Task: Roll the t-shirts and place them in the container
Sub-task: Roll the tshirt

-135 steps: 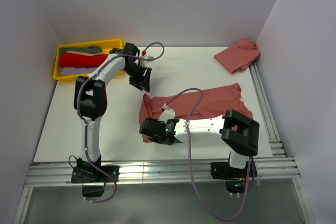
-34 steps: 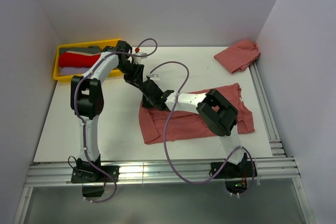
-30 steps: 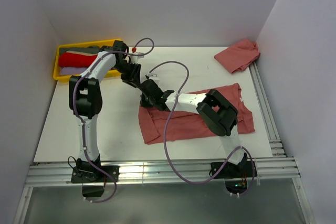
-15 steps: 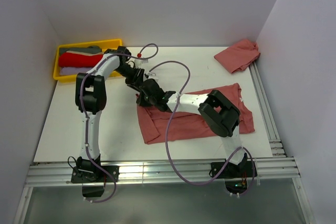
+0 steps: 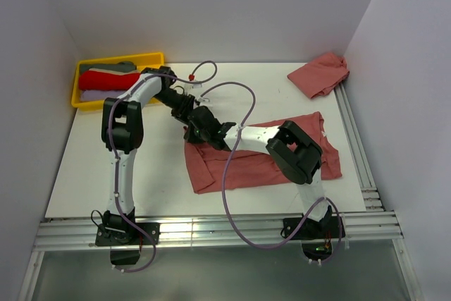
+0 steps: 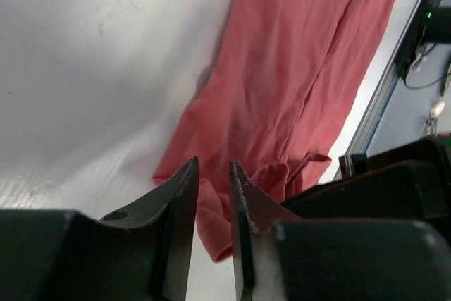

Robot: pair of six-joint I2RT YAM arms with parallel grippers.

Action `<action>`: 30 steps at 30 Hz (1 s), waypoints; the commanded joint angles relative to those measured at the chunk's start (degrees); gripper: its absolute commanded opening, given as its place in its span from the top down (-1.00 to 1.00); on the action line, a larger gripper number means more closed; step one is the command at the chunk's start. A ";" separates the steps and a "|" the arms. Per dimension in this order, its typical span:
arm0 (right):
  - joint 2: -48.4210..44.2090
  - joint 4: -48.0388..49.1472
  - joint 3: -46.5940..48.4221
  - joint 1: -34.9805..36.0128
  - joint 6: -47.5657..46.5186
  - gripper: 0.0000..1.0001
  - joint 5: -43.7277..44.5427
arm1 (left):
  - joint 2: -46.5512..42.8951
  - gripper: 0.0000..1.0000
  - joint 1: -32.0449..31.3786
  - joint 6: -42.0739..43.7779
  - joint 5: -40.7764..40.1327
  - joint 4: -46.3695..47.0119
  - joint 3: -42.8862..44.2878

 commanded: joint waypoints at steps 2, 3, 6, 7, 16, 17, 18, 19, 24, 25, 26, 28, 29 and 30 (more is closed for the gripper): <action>-2.03 -1.02 2.11 -0.25 0.15 1.00 2.24 | -0.27 0.44 -0.52 6.20 0.74 -4.27 -1.15; -2.12 -1.28 2.11 -0.33 0.06 1.00 2.58 | -0.01 0.45 -0.52 6.73 0.22 -4.71 -1.24; -2.56 -1.55 1.84 -0.25 0.06 1.00 3.29 | 0.87 0.49 -0.52 7.87 -1.80 -5.68 -0.89; -2.73 -1.72 1.84 -0.25 -0.02 1.00 3.38 | 1.48 0.49 -0.52 8.05 -2.07 -6.11 -0.63; -4.05 -2.95 0.61 -0.34 0.06 1.00 5.75 | 2.37 0.56 -0.52 3.57 -8.92 -2.52 -0.10; -4.05 -3.13 0.53 -0.25 -0.02 1.00 6.01 | 2.19 0.56 -0.52 3.05 -9.45 -1.99 -0.01; -4.14 -3.31 0.52 -0.33 -0.02 1.00 6.10 | 2.02 0.56 -0.52 2.00 -10.50 -0.85 -0.10; -4.06 -3.48 0.52 -0.34 -0.02 1.00 6.45 | 1.76 0.56 -0.52 1.55 -11.03 -0.41 0.07; -4.23 -4.70 0.09 -0.25 0.24 1.00 7.95 | 0.96 0.55 -0.52 -1.87 -13.23 1.96 0.69; -4.14 -4.89 0.09 -0.25 0.33 1.00 8.30 | 0.79 0.56 -0.52 -2.14 -13.93 2.58 0.86; -4.06 -5.32 0.09 -0.25 0.41 1.00 8.48 | 0.70 0.56 -0.52 -2.75 -14.20 2.85 1.04; -3.79 -5.77 0.17 -0.25 0.42 1.00 9.00 | 0.44 0.56 -0.52 -3.28 -14.82 3.29 1.13; -3.70 -6.46 0.35 -0.25 0.42 1.00 9.27 | 0.43 0.57 -0.52 -3.37 -14.90 3.11 1.48; -3.53 -6.73 0.52 -0.25 0.42 1.00 9.53 | 0.43 0.57 -0.52 -3.38 -14.99 3.02 1.74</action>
